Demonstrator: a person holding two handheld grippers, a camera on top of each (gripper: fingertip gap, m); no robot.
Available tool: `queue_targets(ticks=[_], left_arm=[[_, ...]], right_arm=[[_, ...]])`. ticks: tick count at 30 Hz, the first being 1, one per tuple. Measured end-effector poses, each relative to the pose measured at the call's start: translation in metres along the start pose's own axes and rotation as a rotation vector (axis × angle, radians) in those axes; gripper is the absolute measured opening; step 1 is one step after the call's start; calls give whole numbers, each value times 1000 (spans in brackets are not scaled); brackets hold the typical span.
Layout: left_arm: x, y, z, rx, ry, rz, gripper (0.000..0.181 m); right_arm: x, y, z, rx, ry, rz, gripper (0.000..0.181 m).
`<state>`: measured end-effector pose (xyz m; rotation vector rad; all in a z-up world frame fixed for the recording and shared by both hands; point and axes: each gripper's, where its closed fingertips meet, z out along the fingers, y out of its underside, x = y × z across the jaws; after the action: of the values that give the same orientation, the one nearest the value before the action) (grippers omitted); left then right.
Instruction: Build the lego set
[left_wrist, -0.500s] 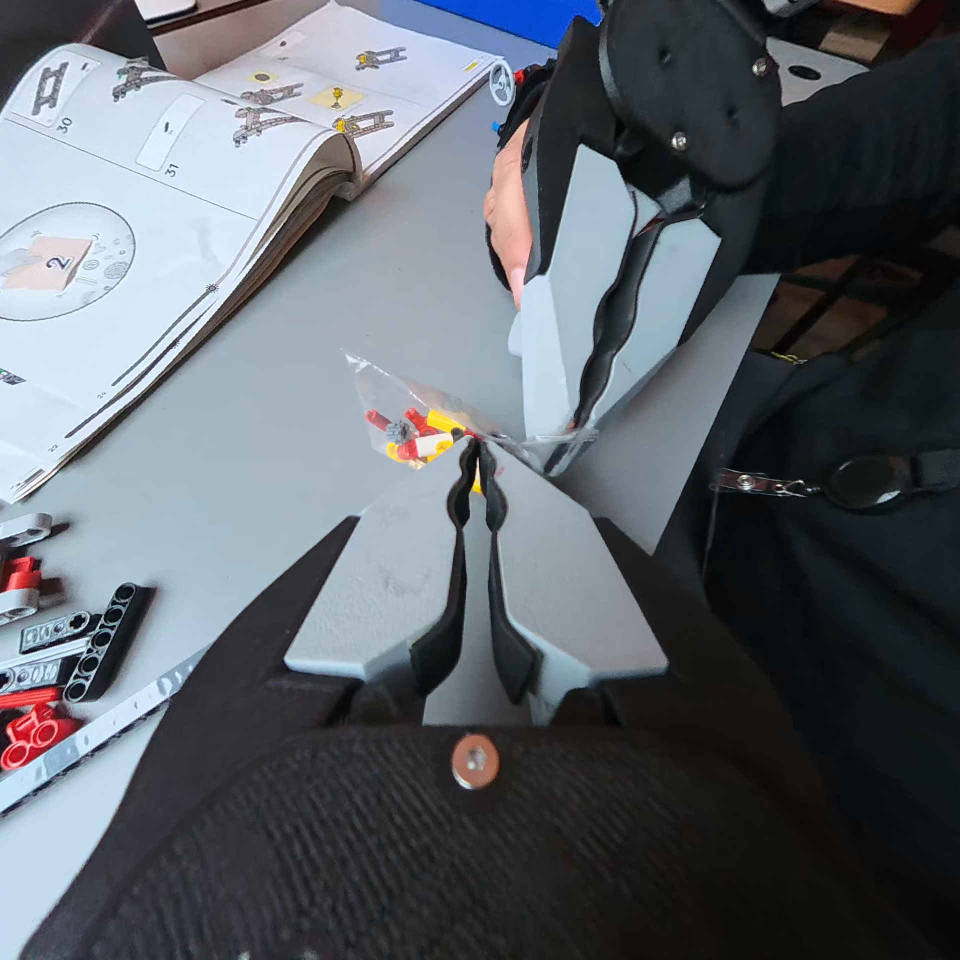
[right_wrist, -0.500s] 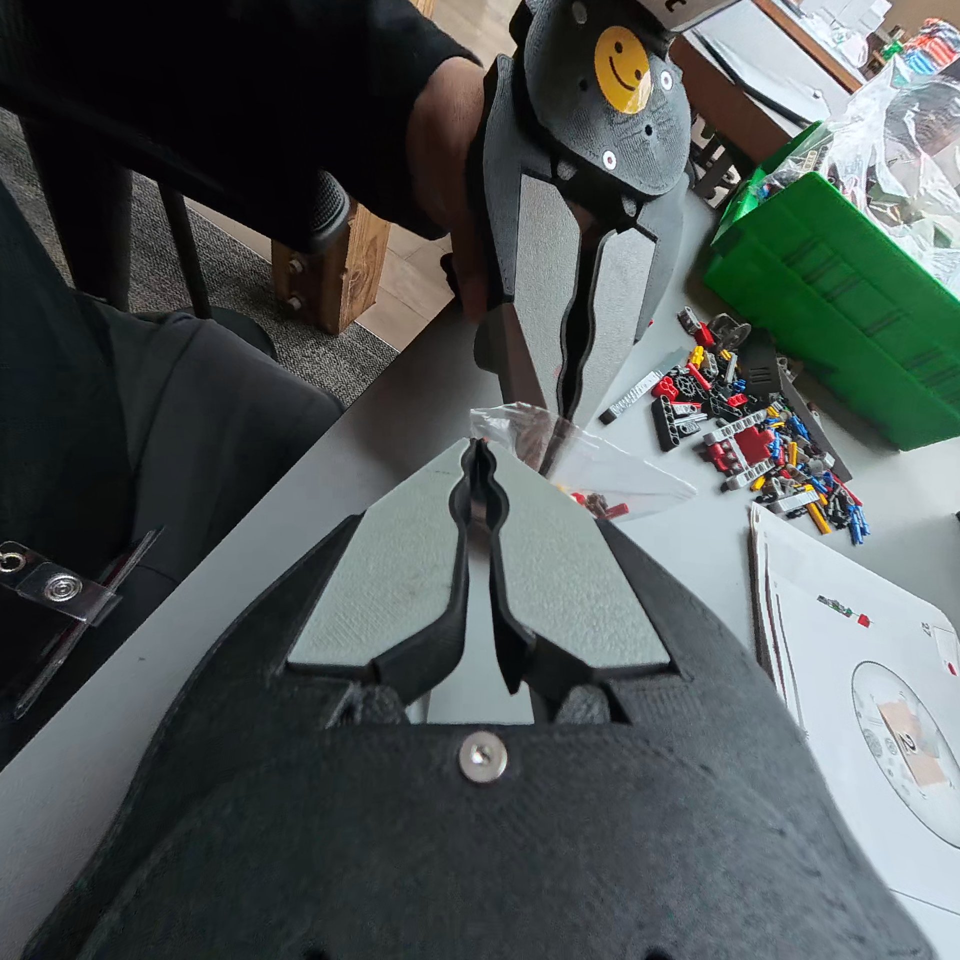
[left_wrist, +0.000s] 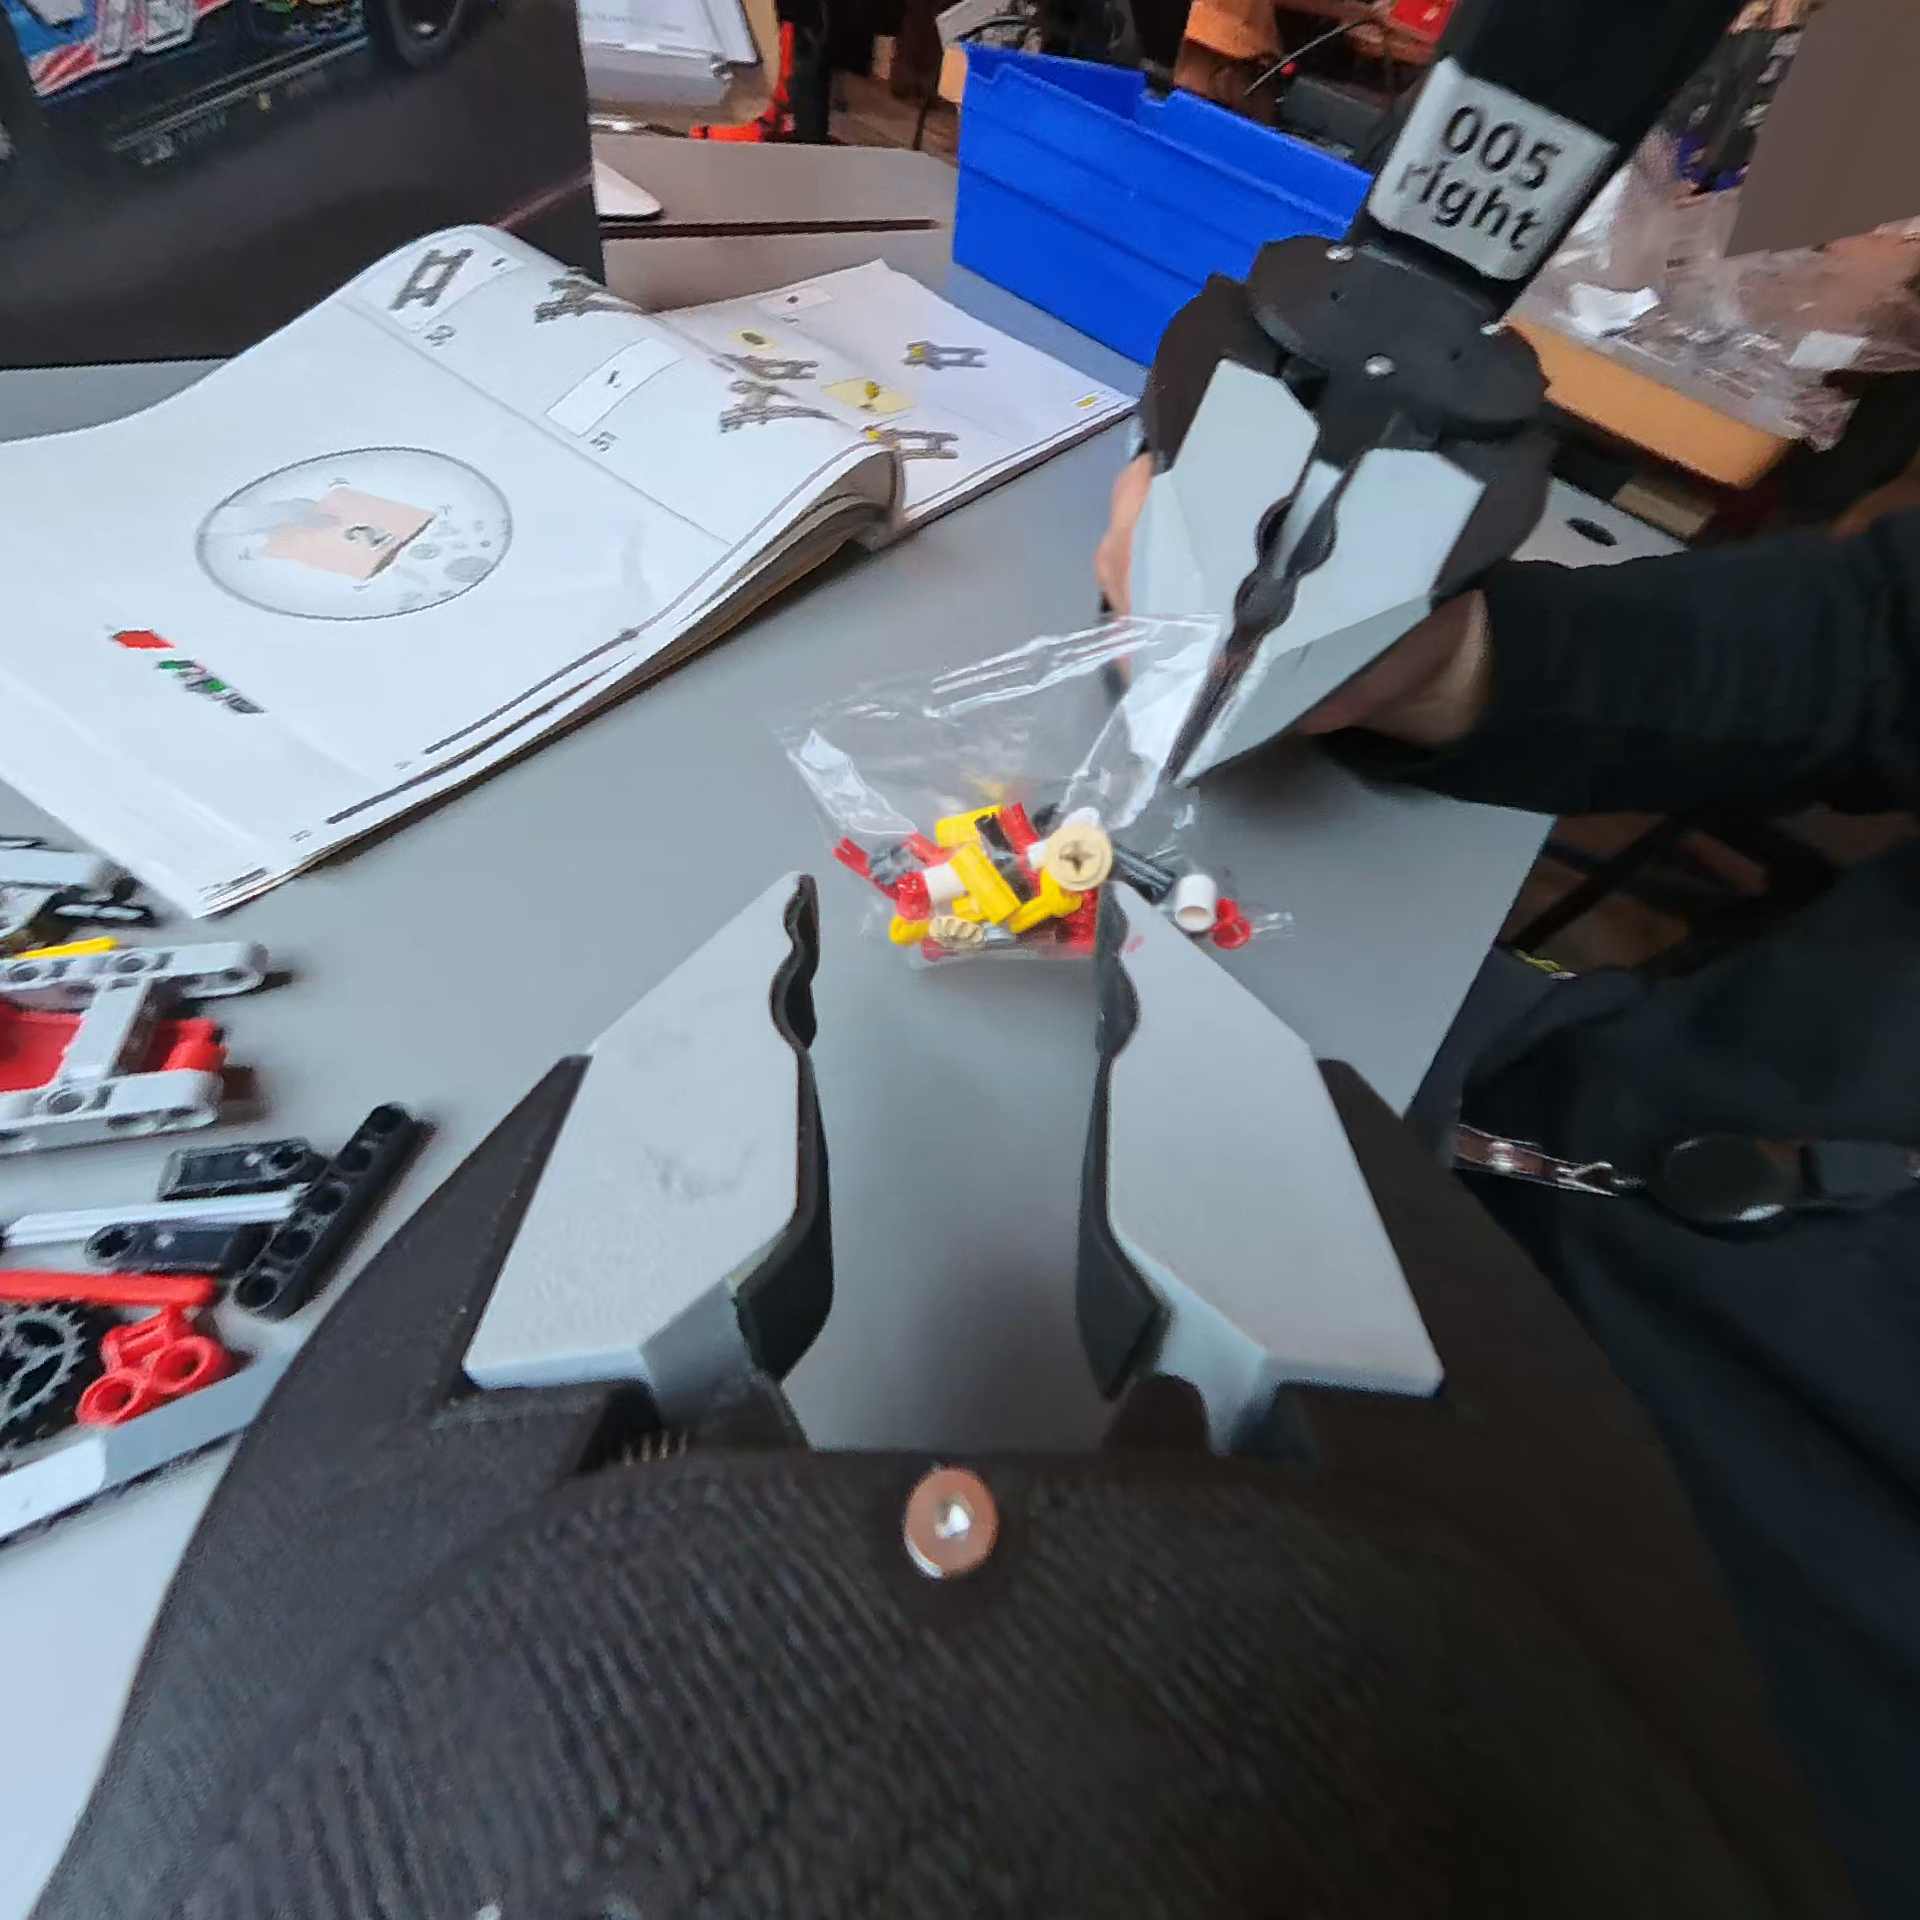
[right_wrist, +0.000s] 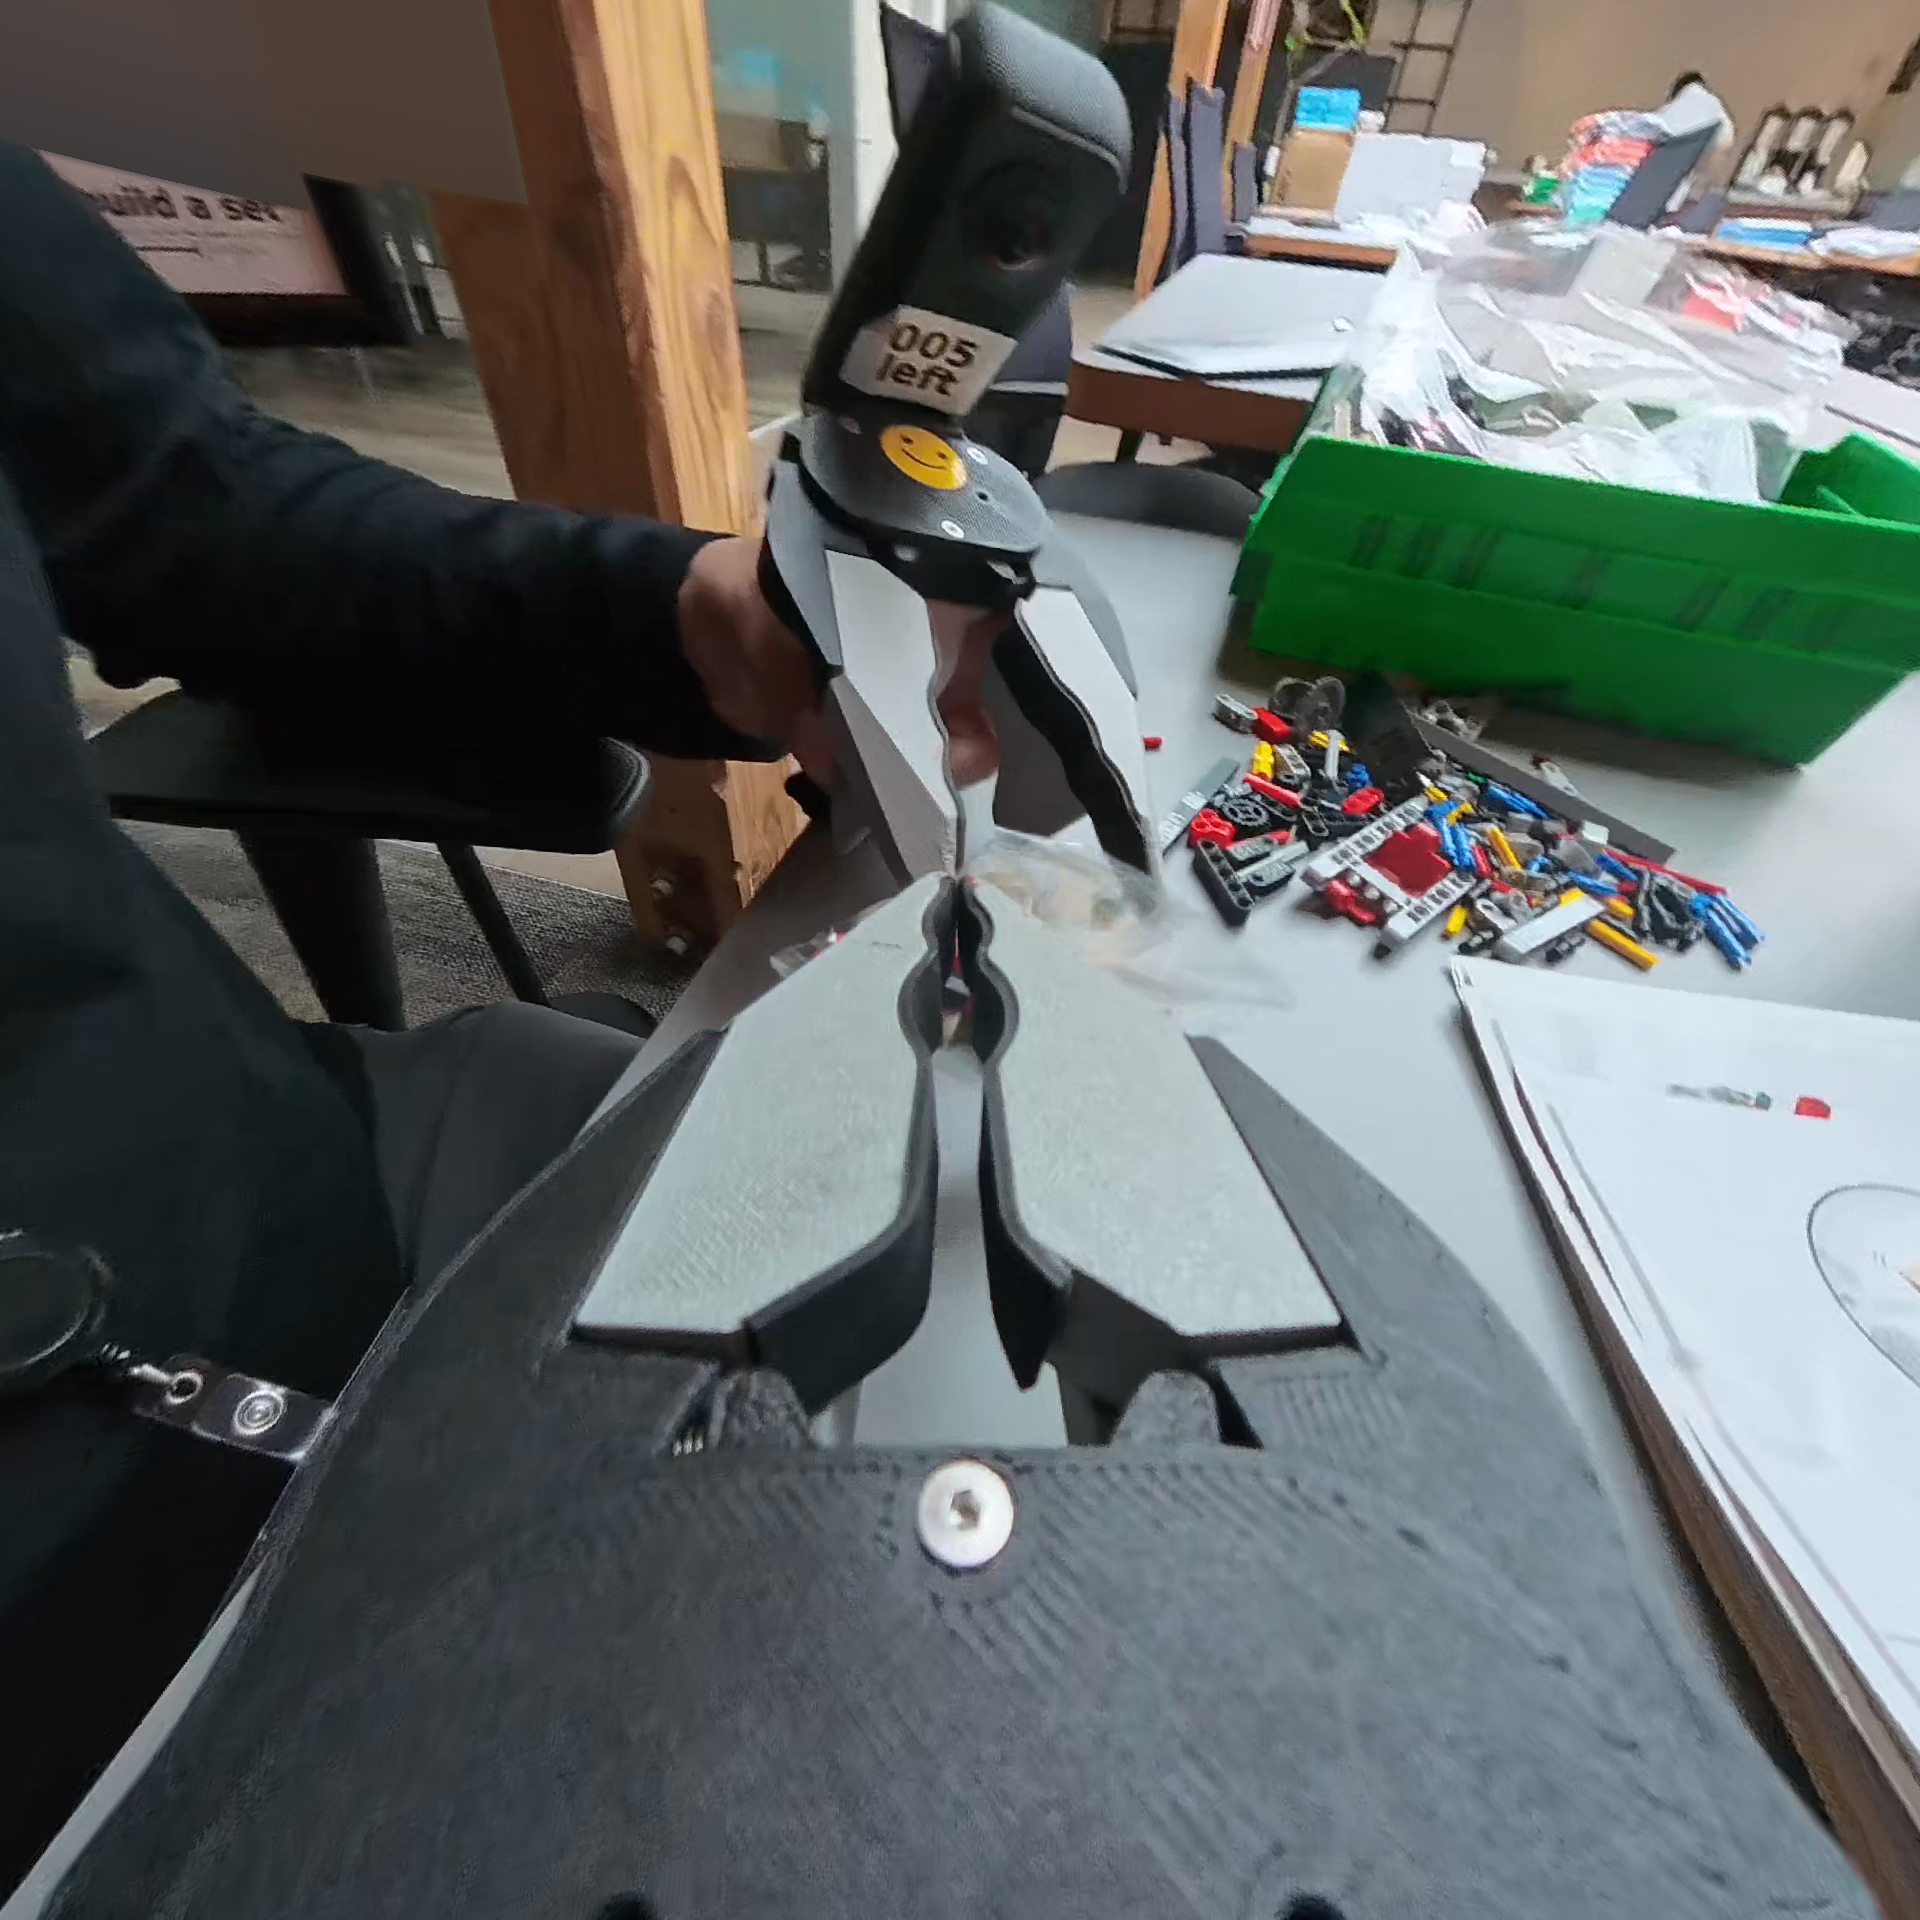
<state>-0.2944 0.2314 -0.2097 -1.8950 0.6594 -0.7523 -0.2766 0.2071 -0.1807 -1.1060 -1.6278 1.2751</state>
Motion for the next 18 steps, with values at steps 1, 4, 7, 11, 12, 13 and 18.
queue_targets(ticks=[1,4,7,11,12,13,18], left_arm=[[5,-2,0,14,39,-16,52],[22,-8,-4,64,198,-109,52],[36,-7,-8,61,308,-139,43],[24,5,0,-22,182,-81,49],[19,8,1,-43,130,-43,57],[14,10,2,-61,80,-7,58],[11,21,6,-152,42,100,58]], right_arm=[[-3,-2,-1,13,-16,-14,0],[-13,-6,-4,34,-81,-37,0],[-12,7,2,-49,-50,-96,0],[-23,12,6,-69,-94,-124,0],[-23,15,7,-83,-97,-123,0],[-20,19,7,-101,-84,-131,0],[-24,38,7,-204,-120,-194,0]])
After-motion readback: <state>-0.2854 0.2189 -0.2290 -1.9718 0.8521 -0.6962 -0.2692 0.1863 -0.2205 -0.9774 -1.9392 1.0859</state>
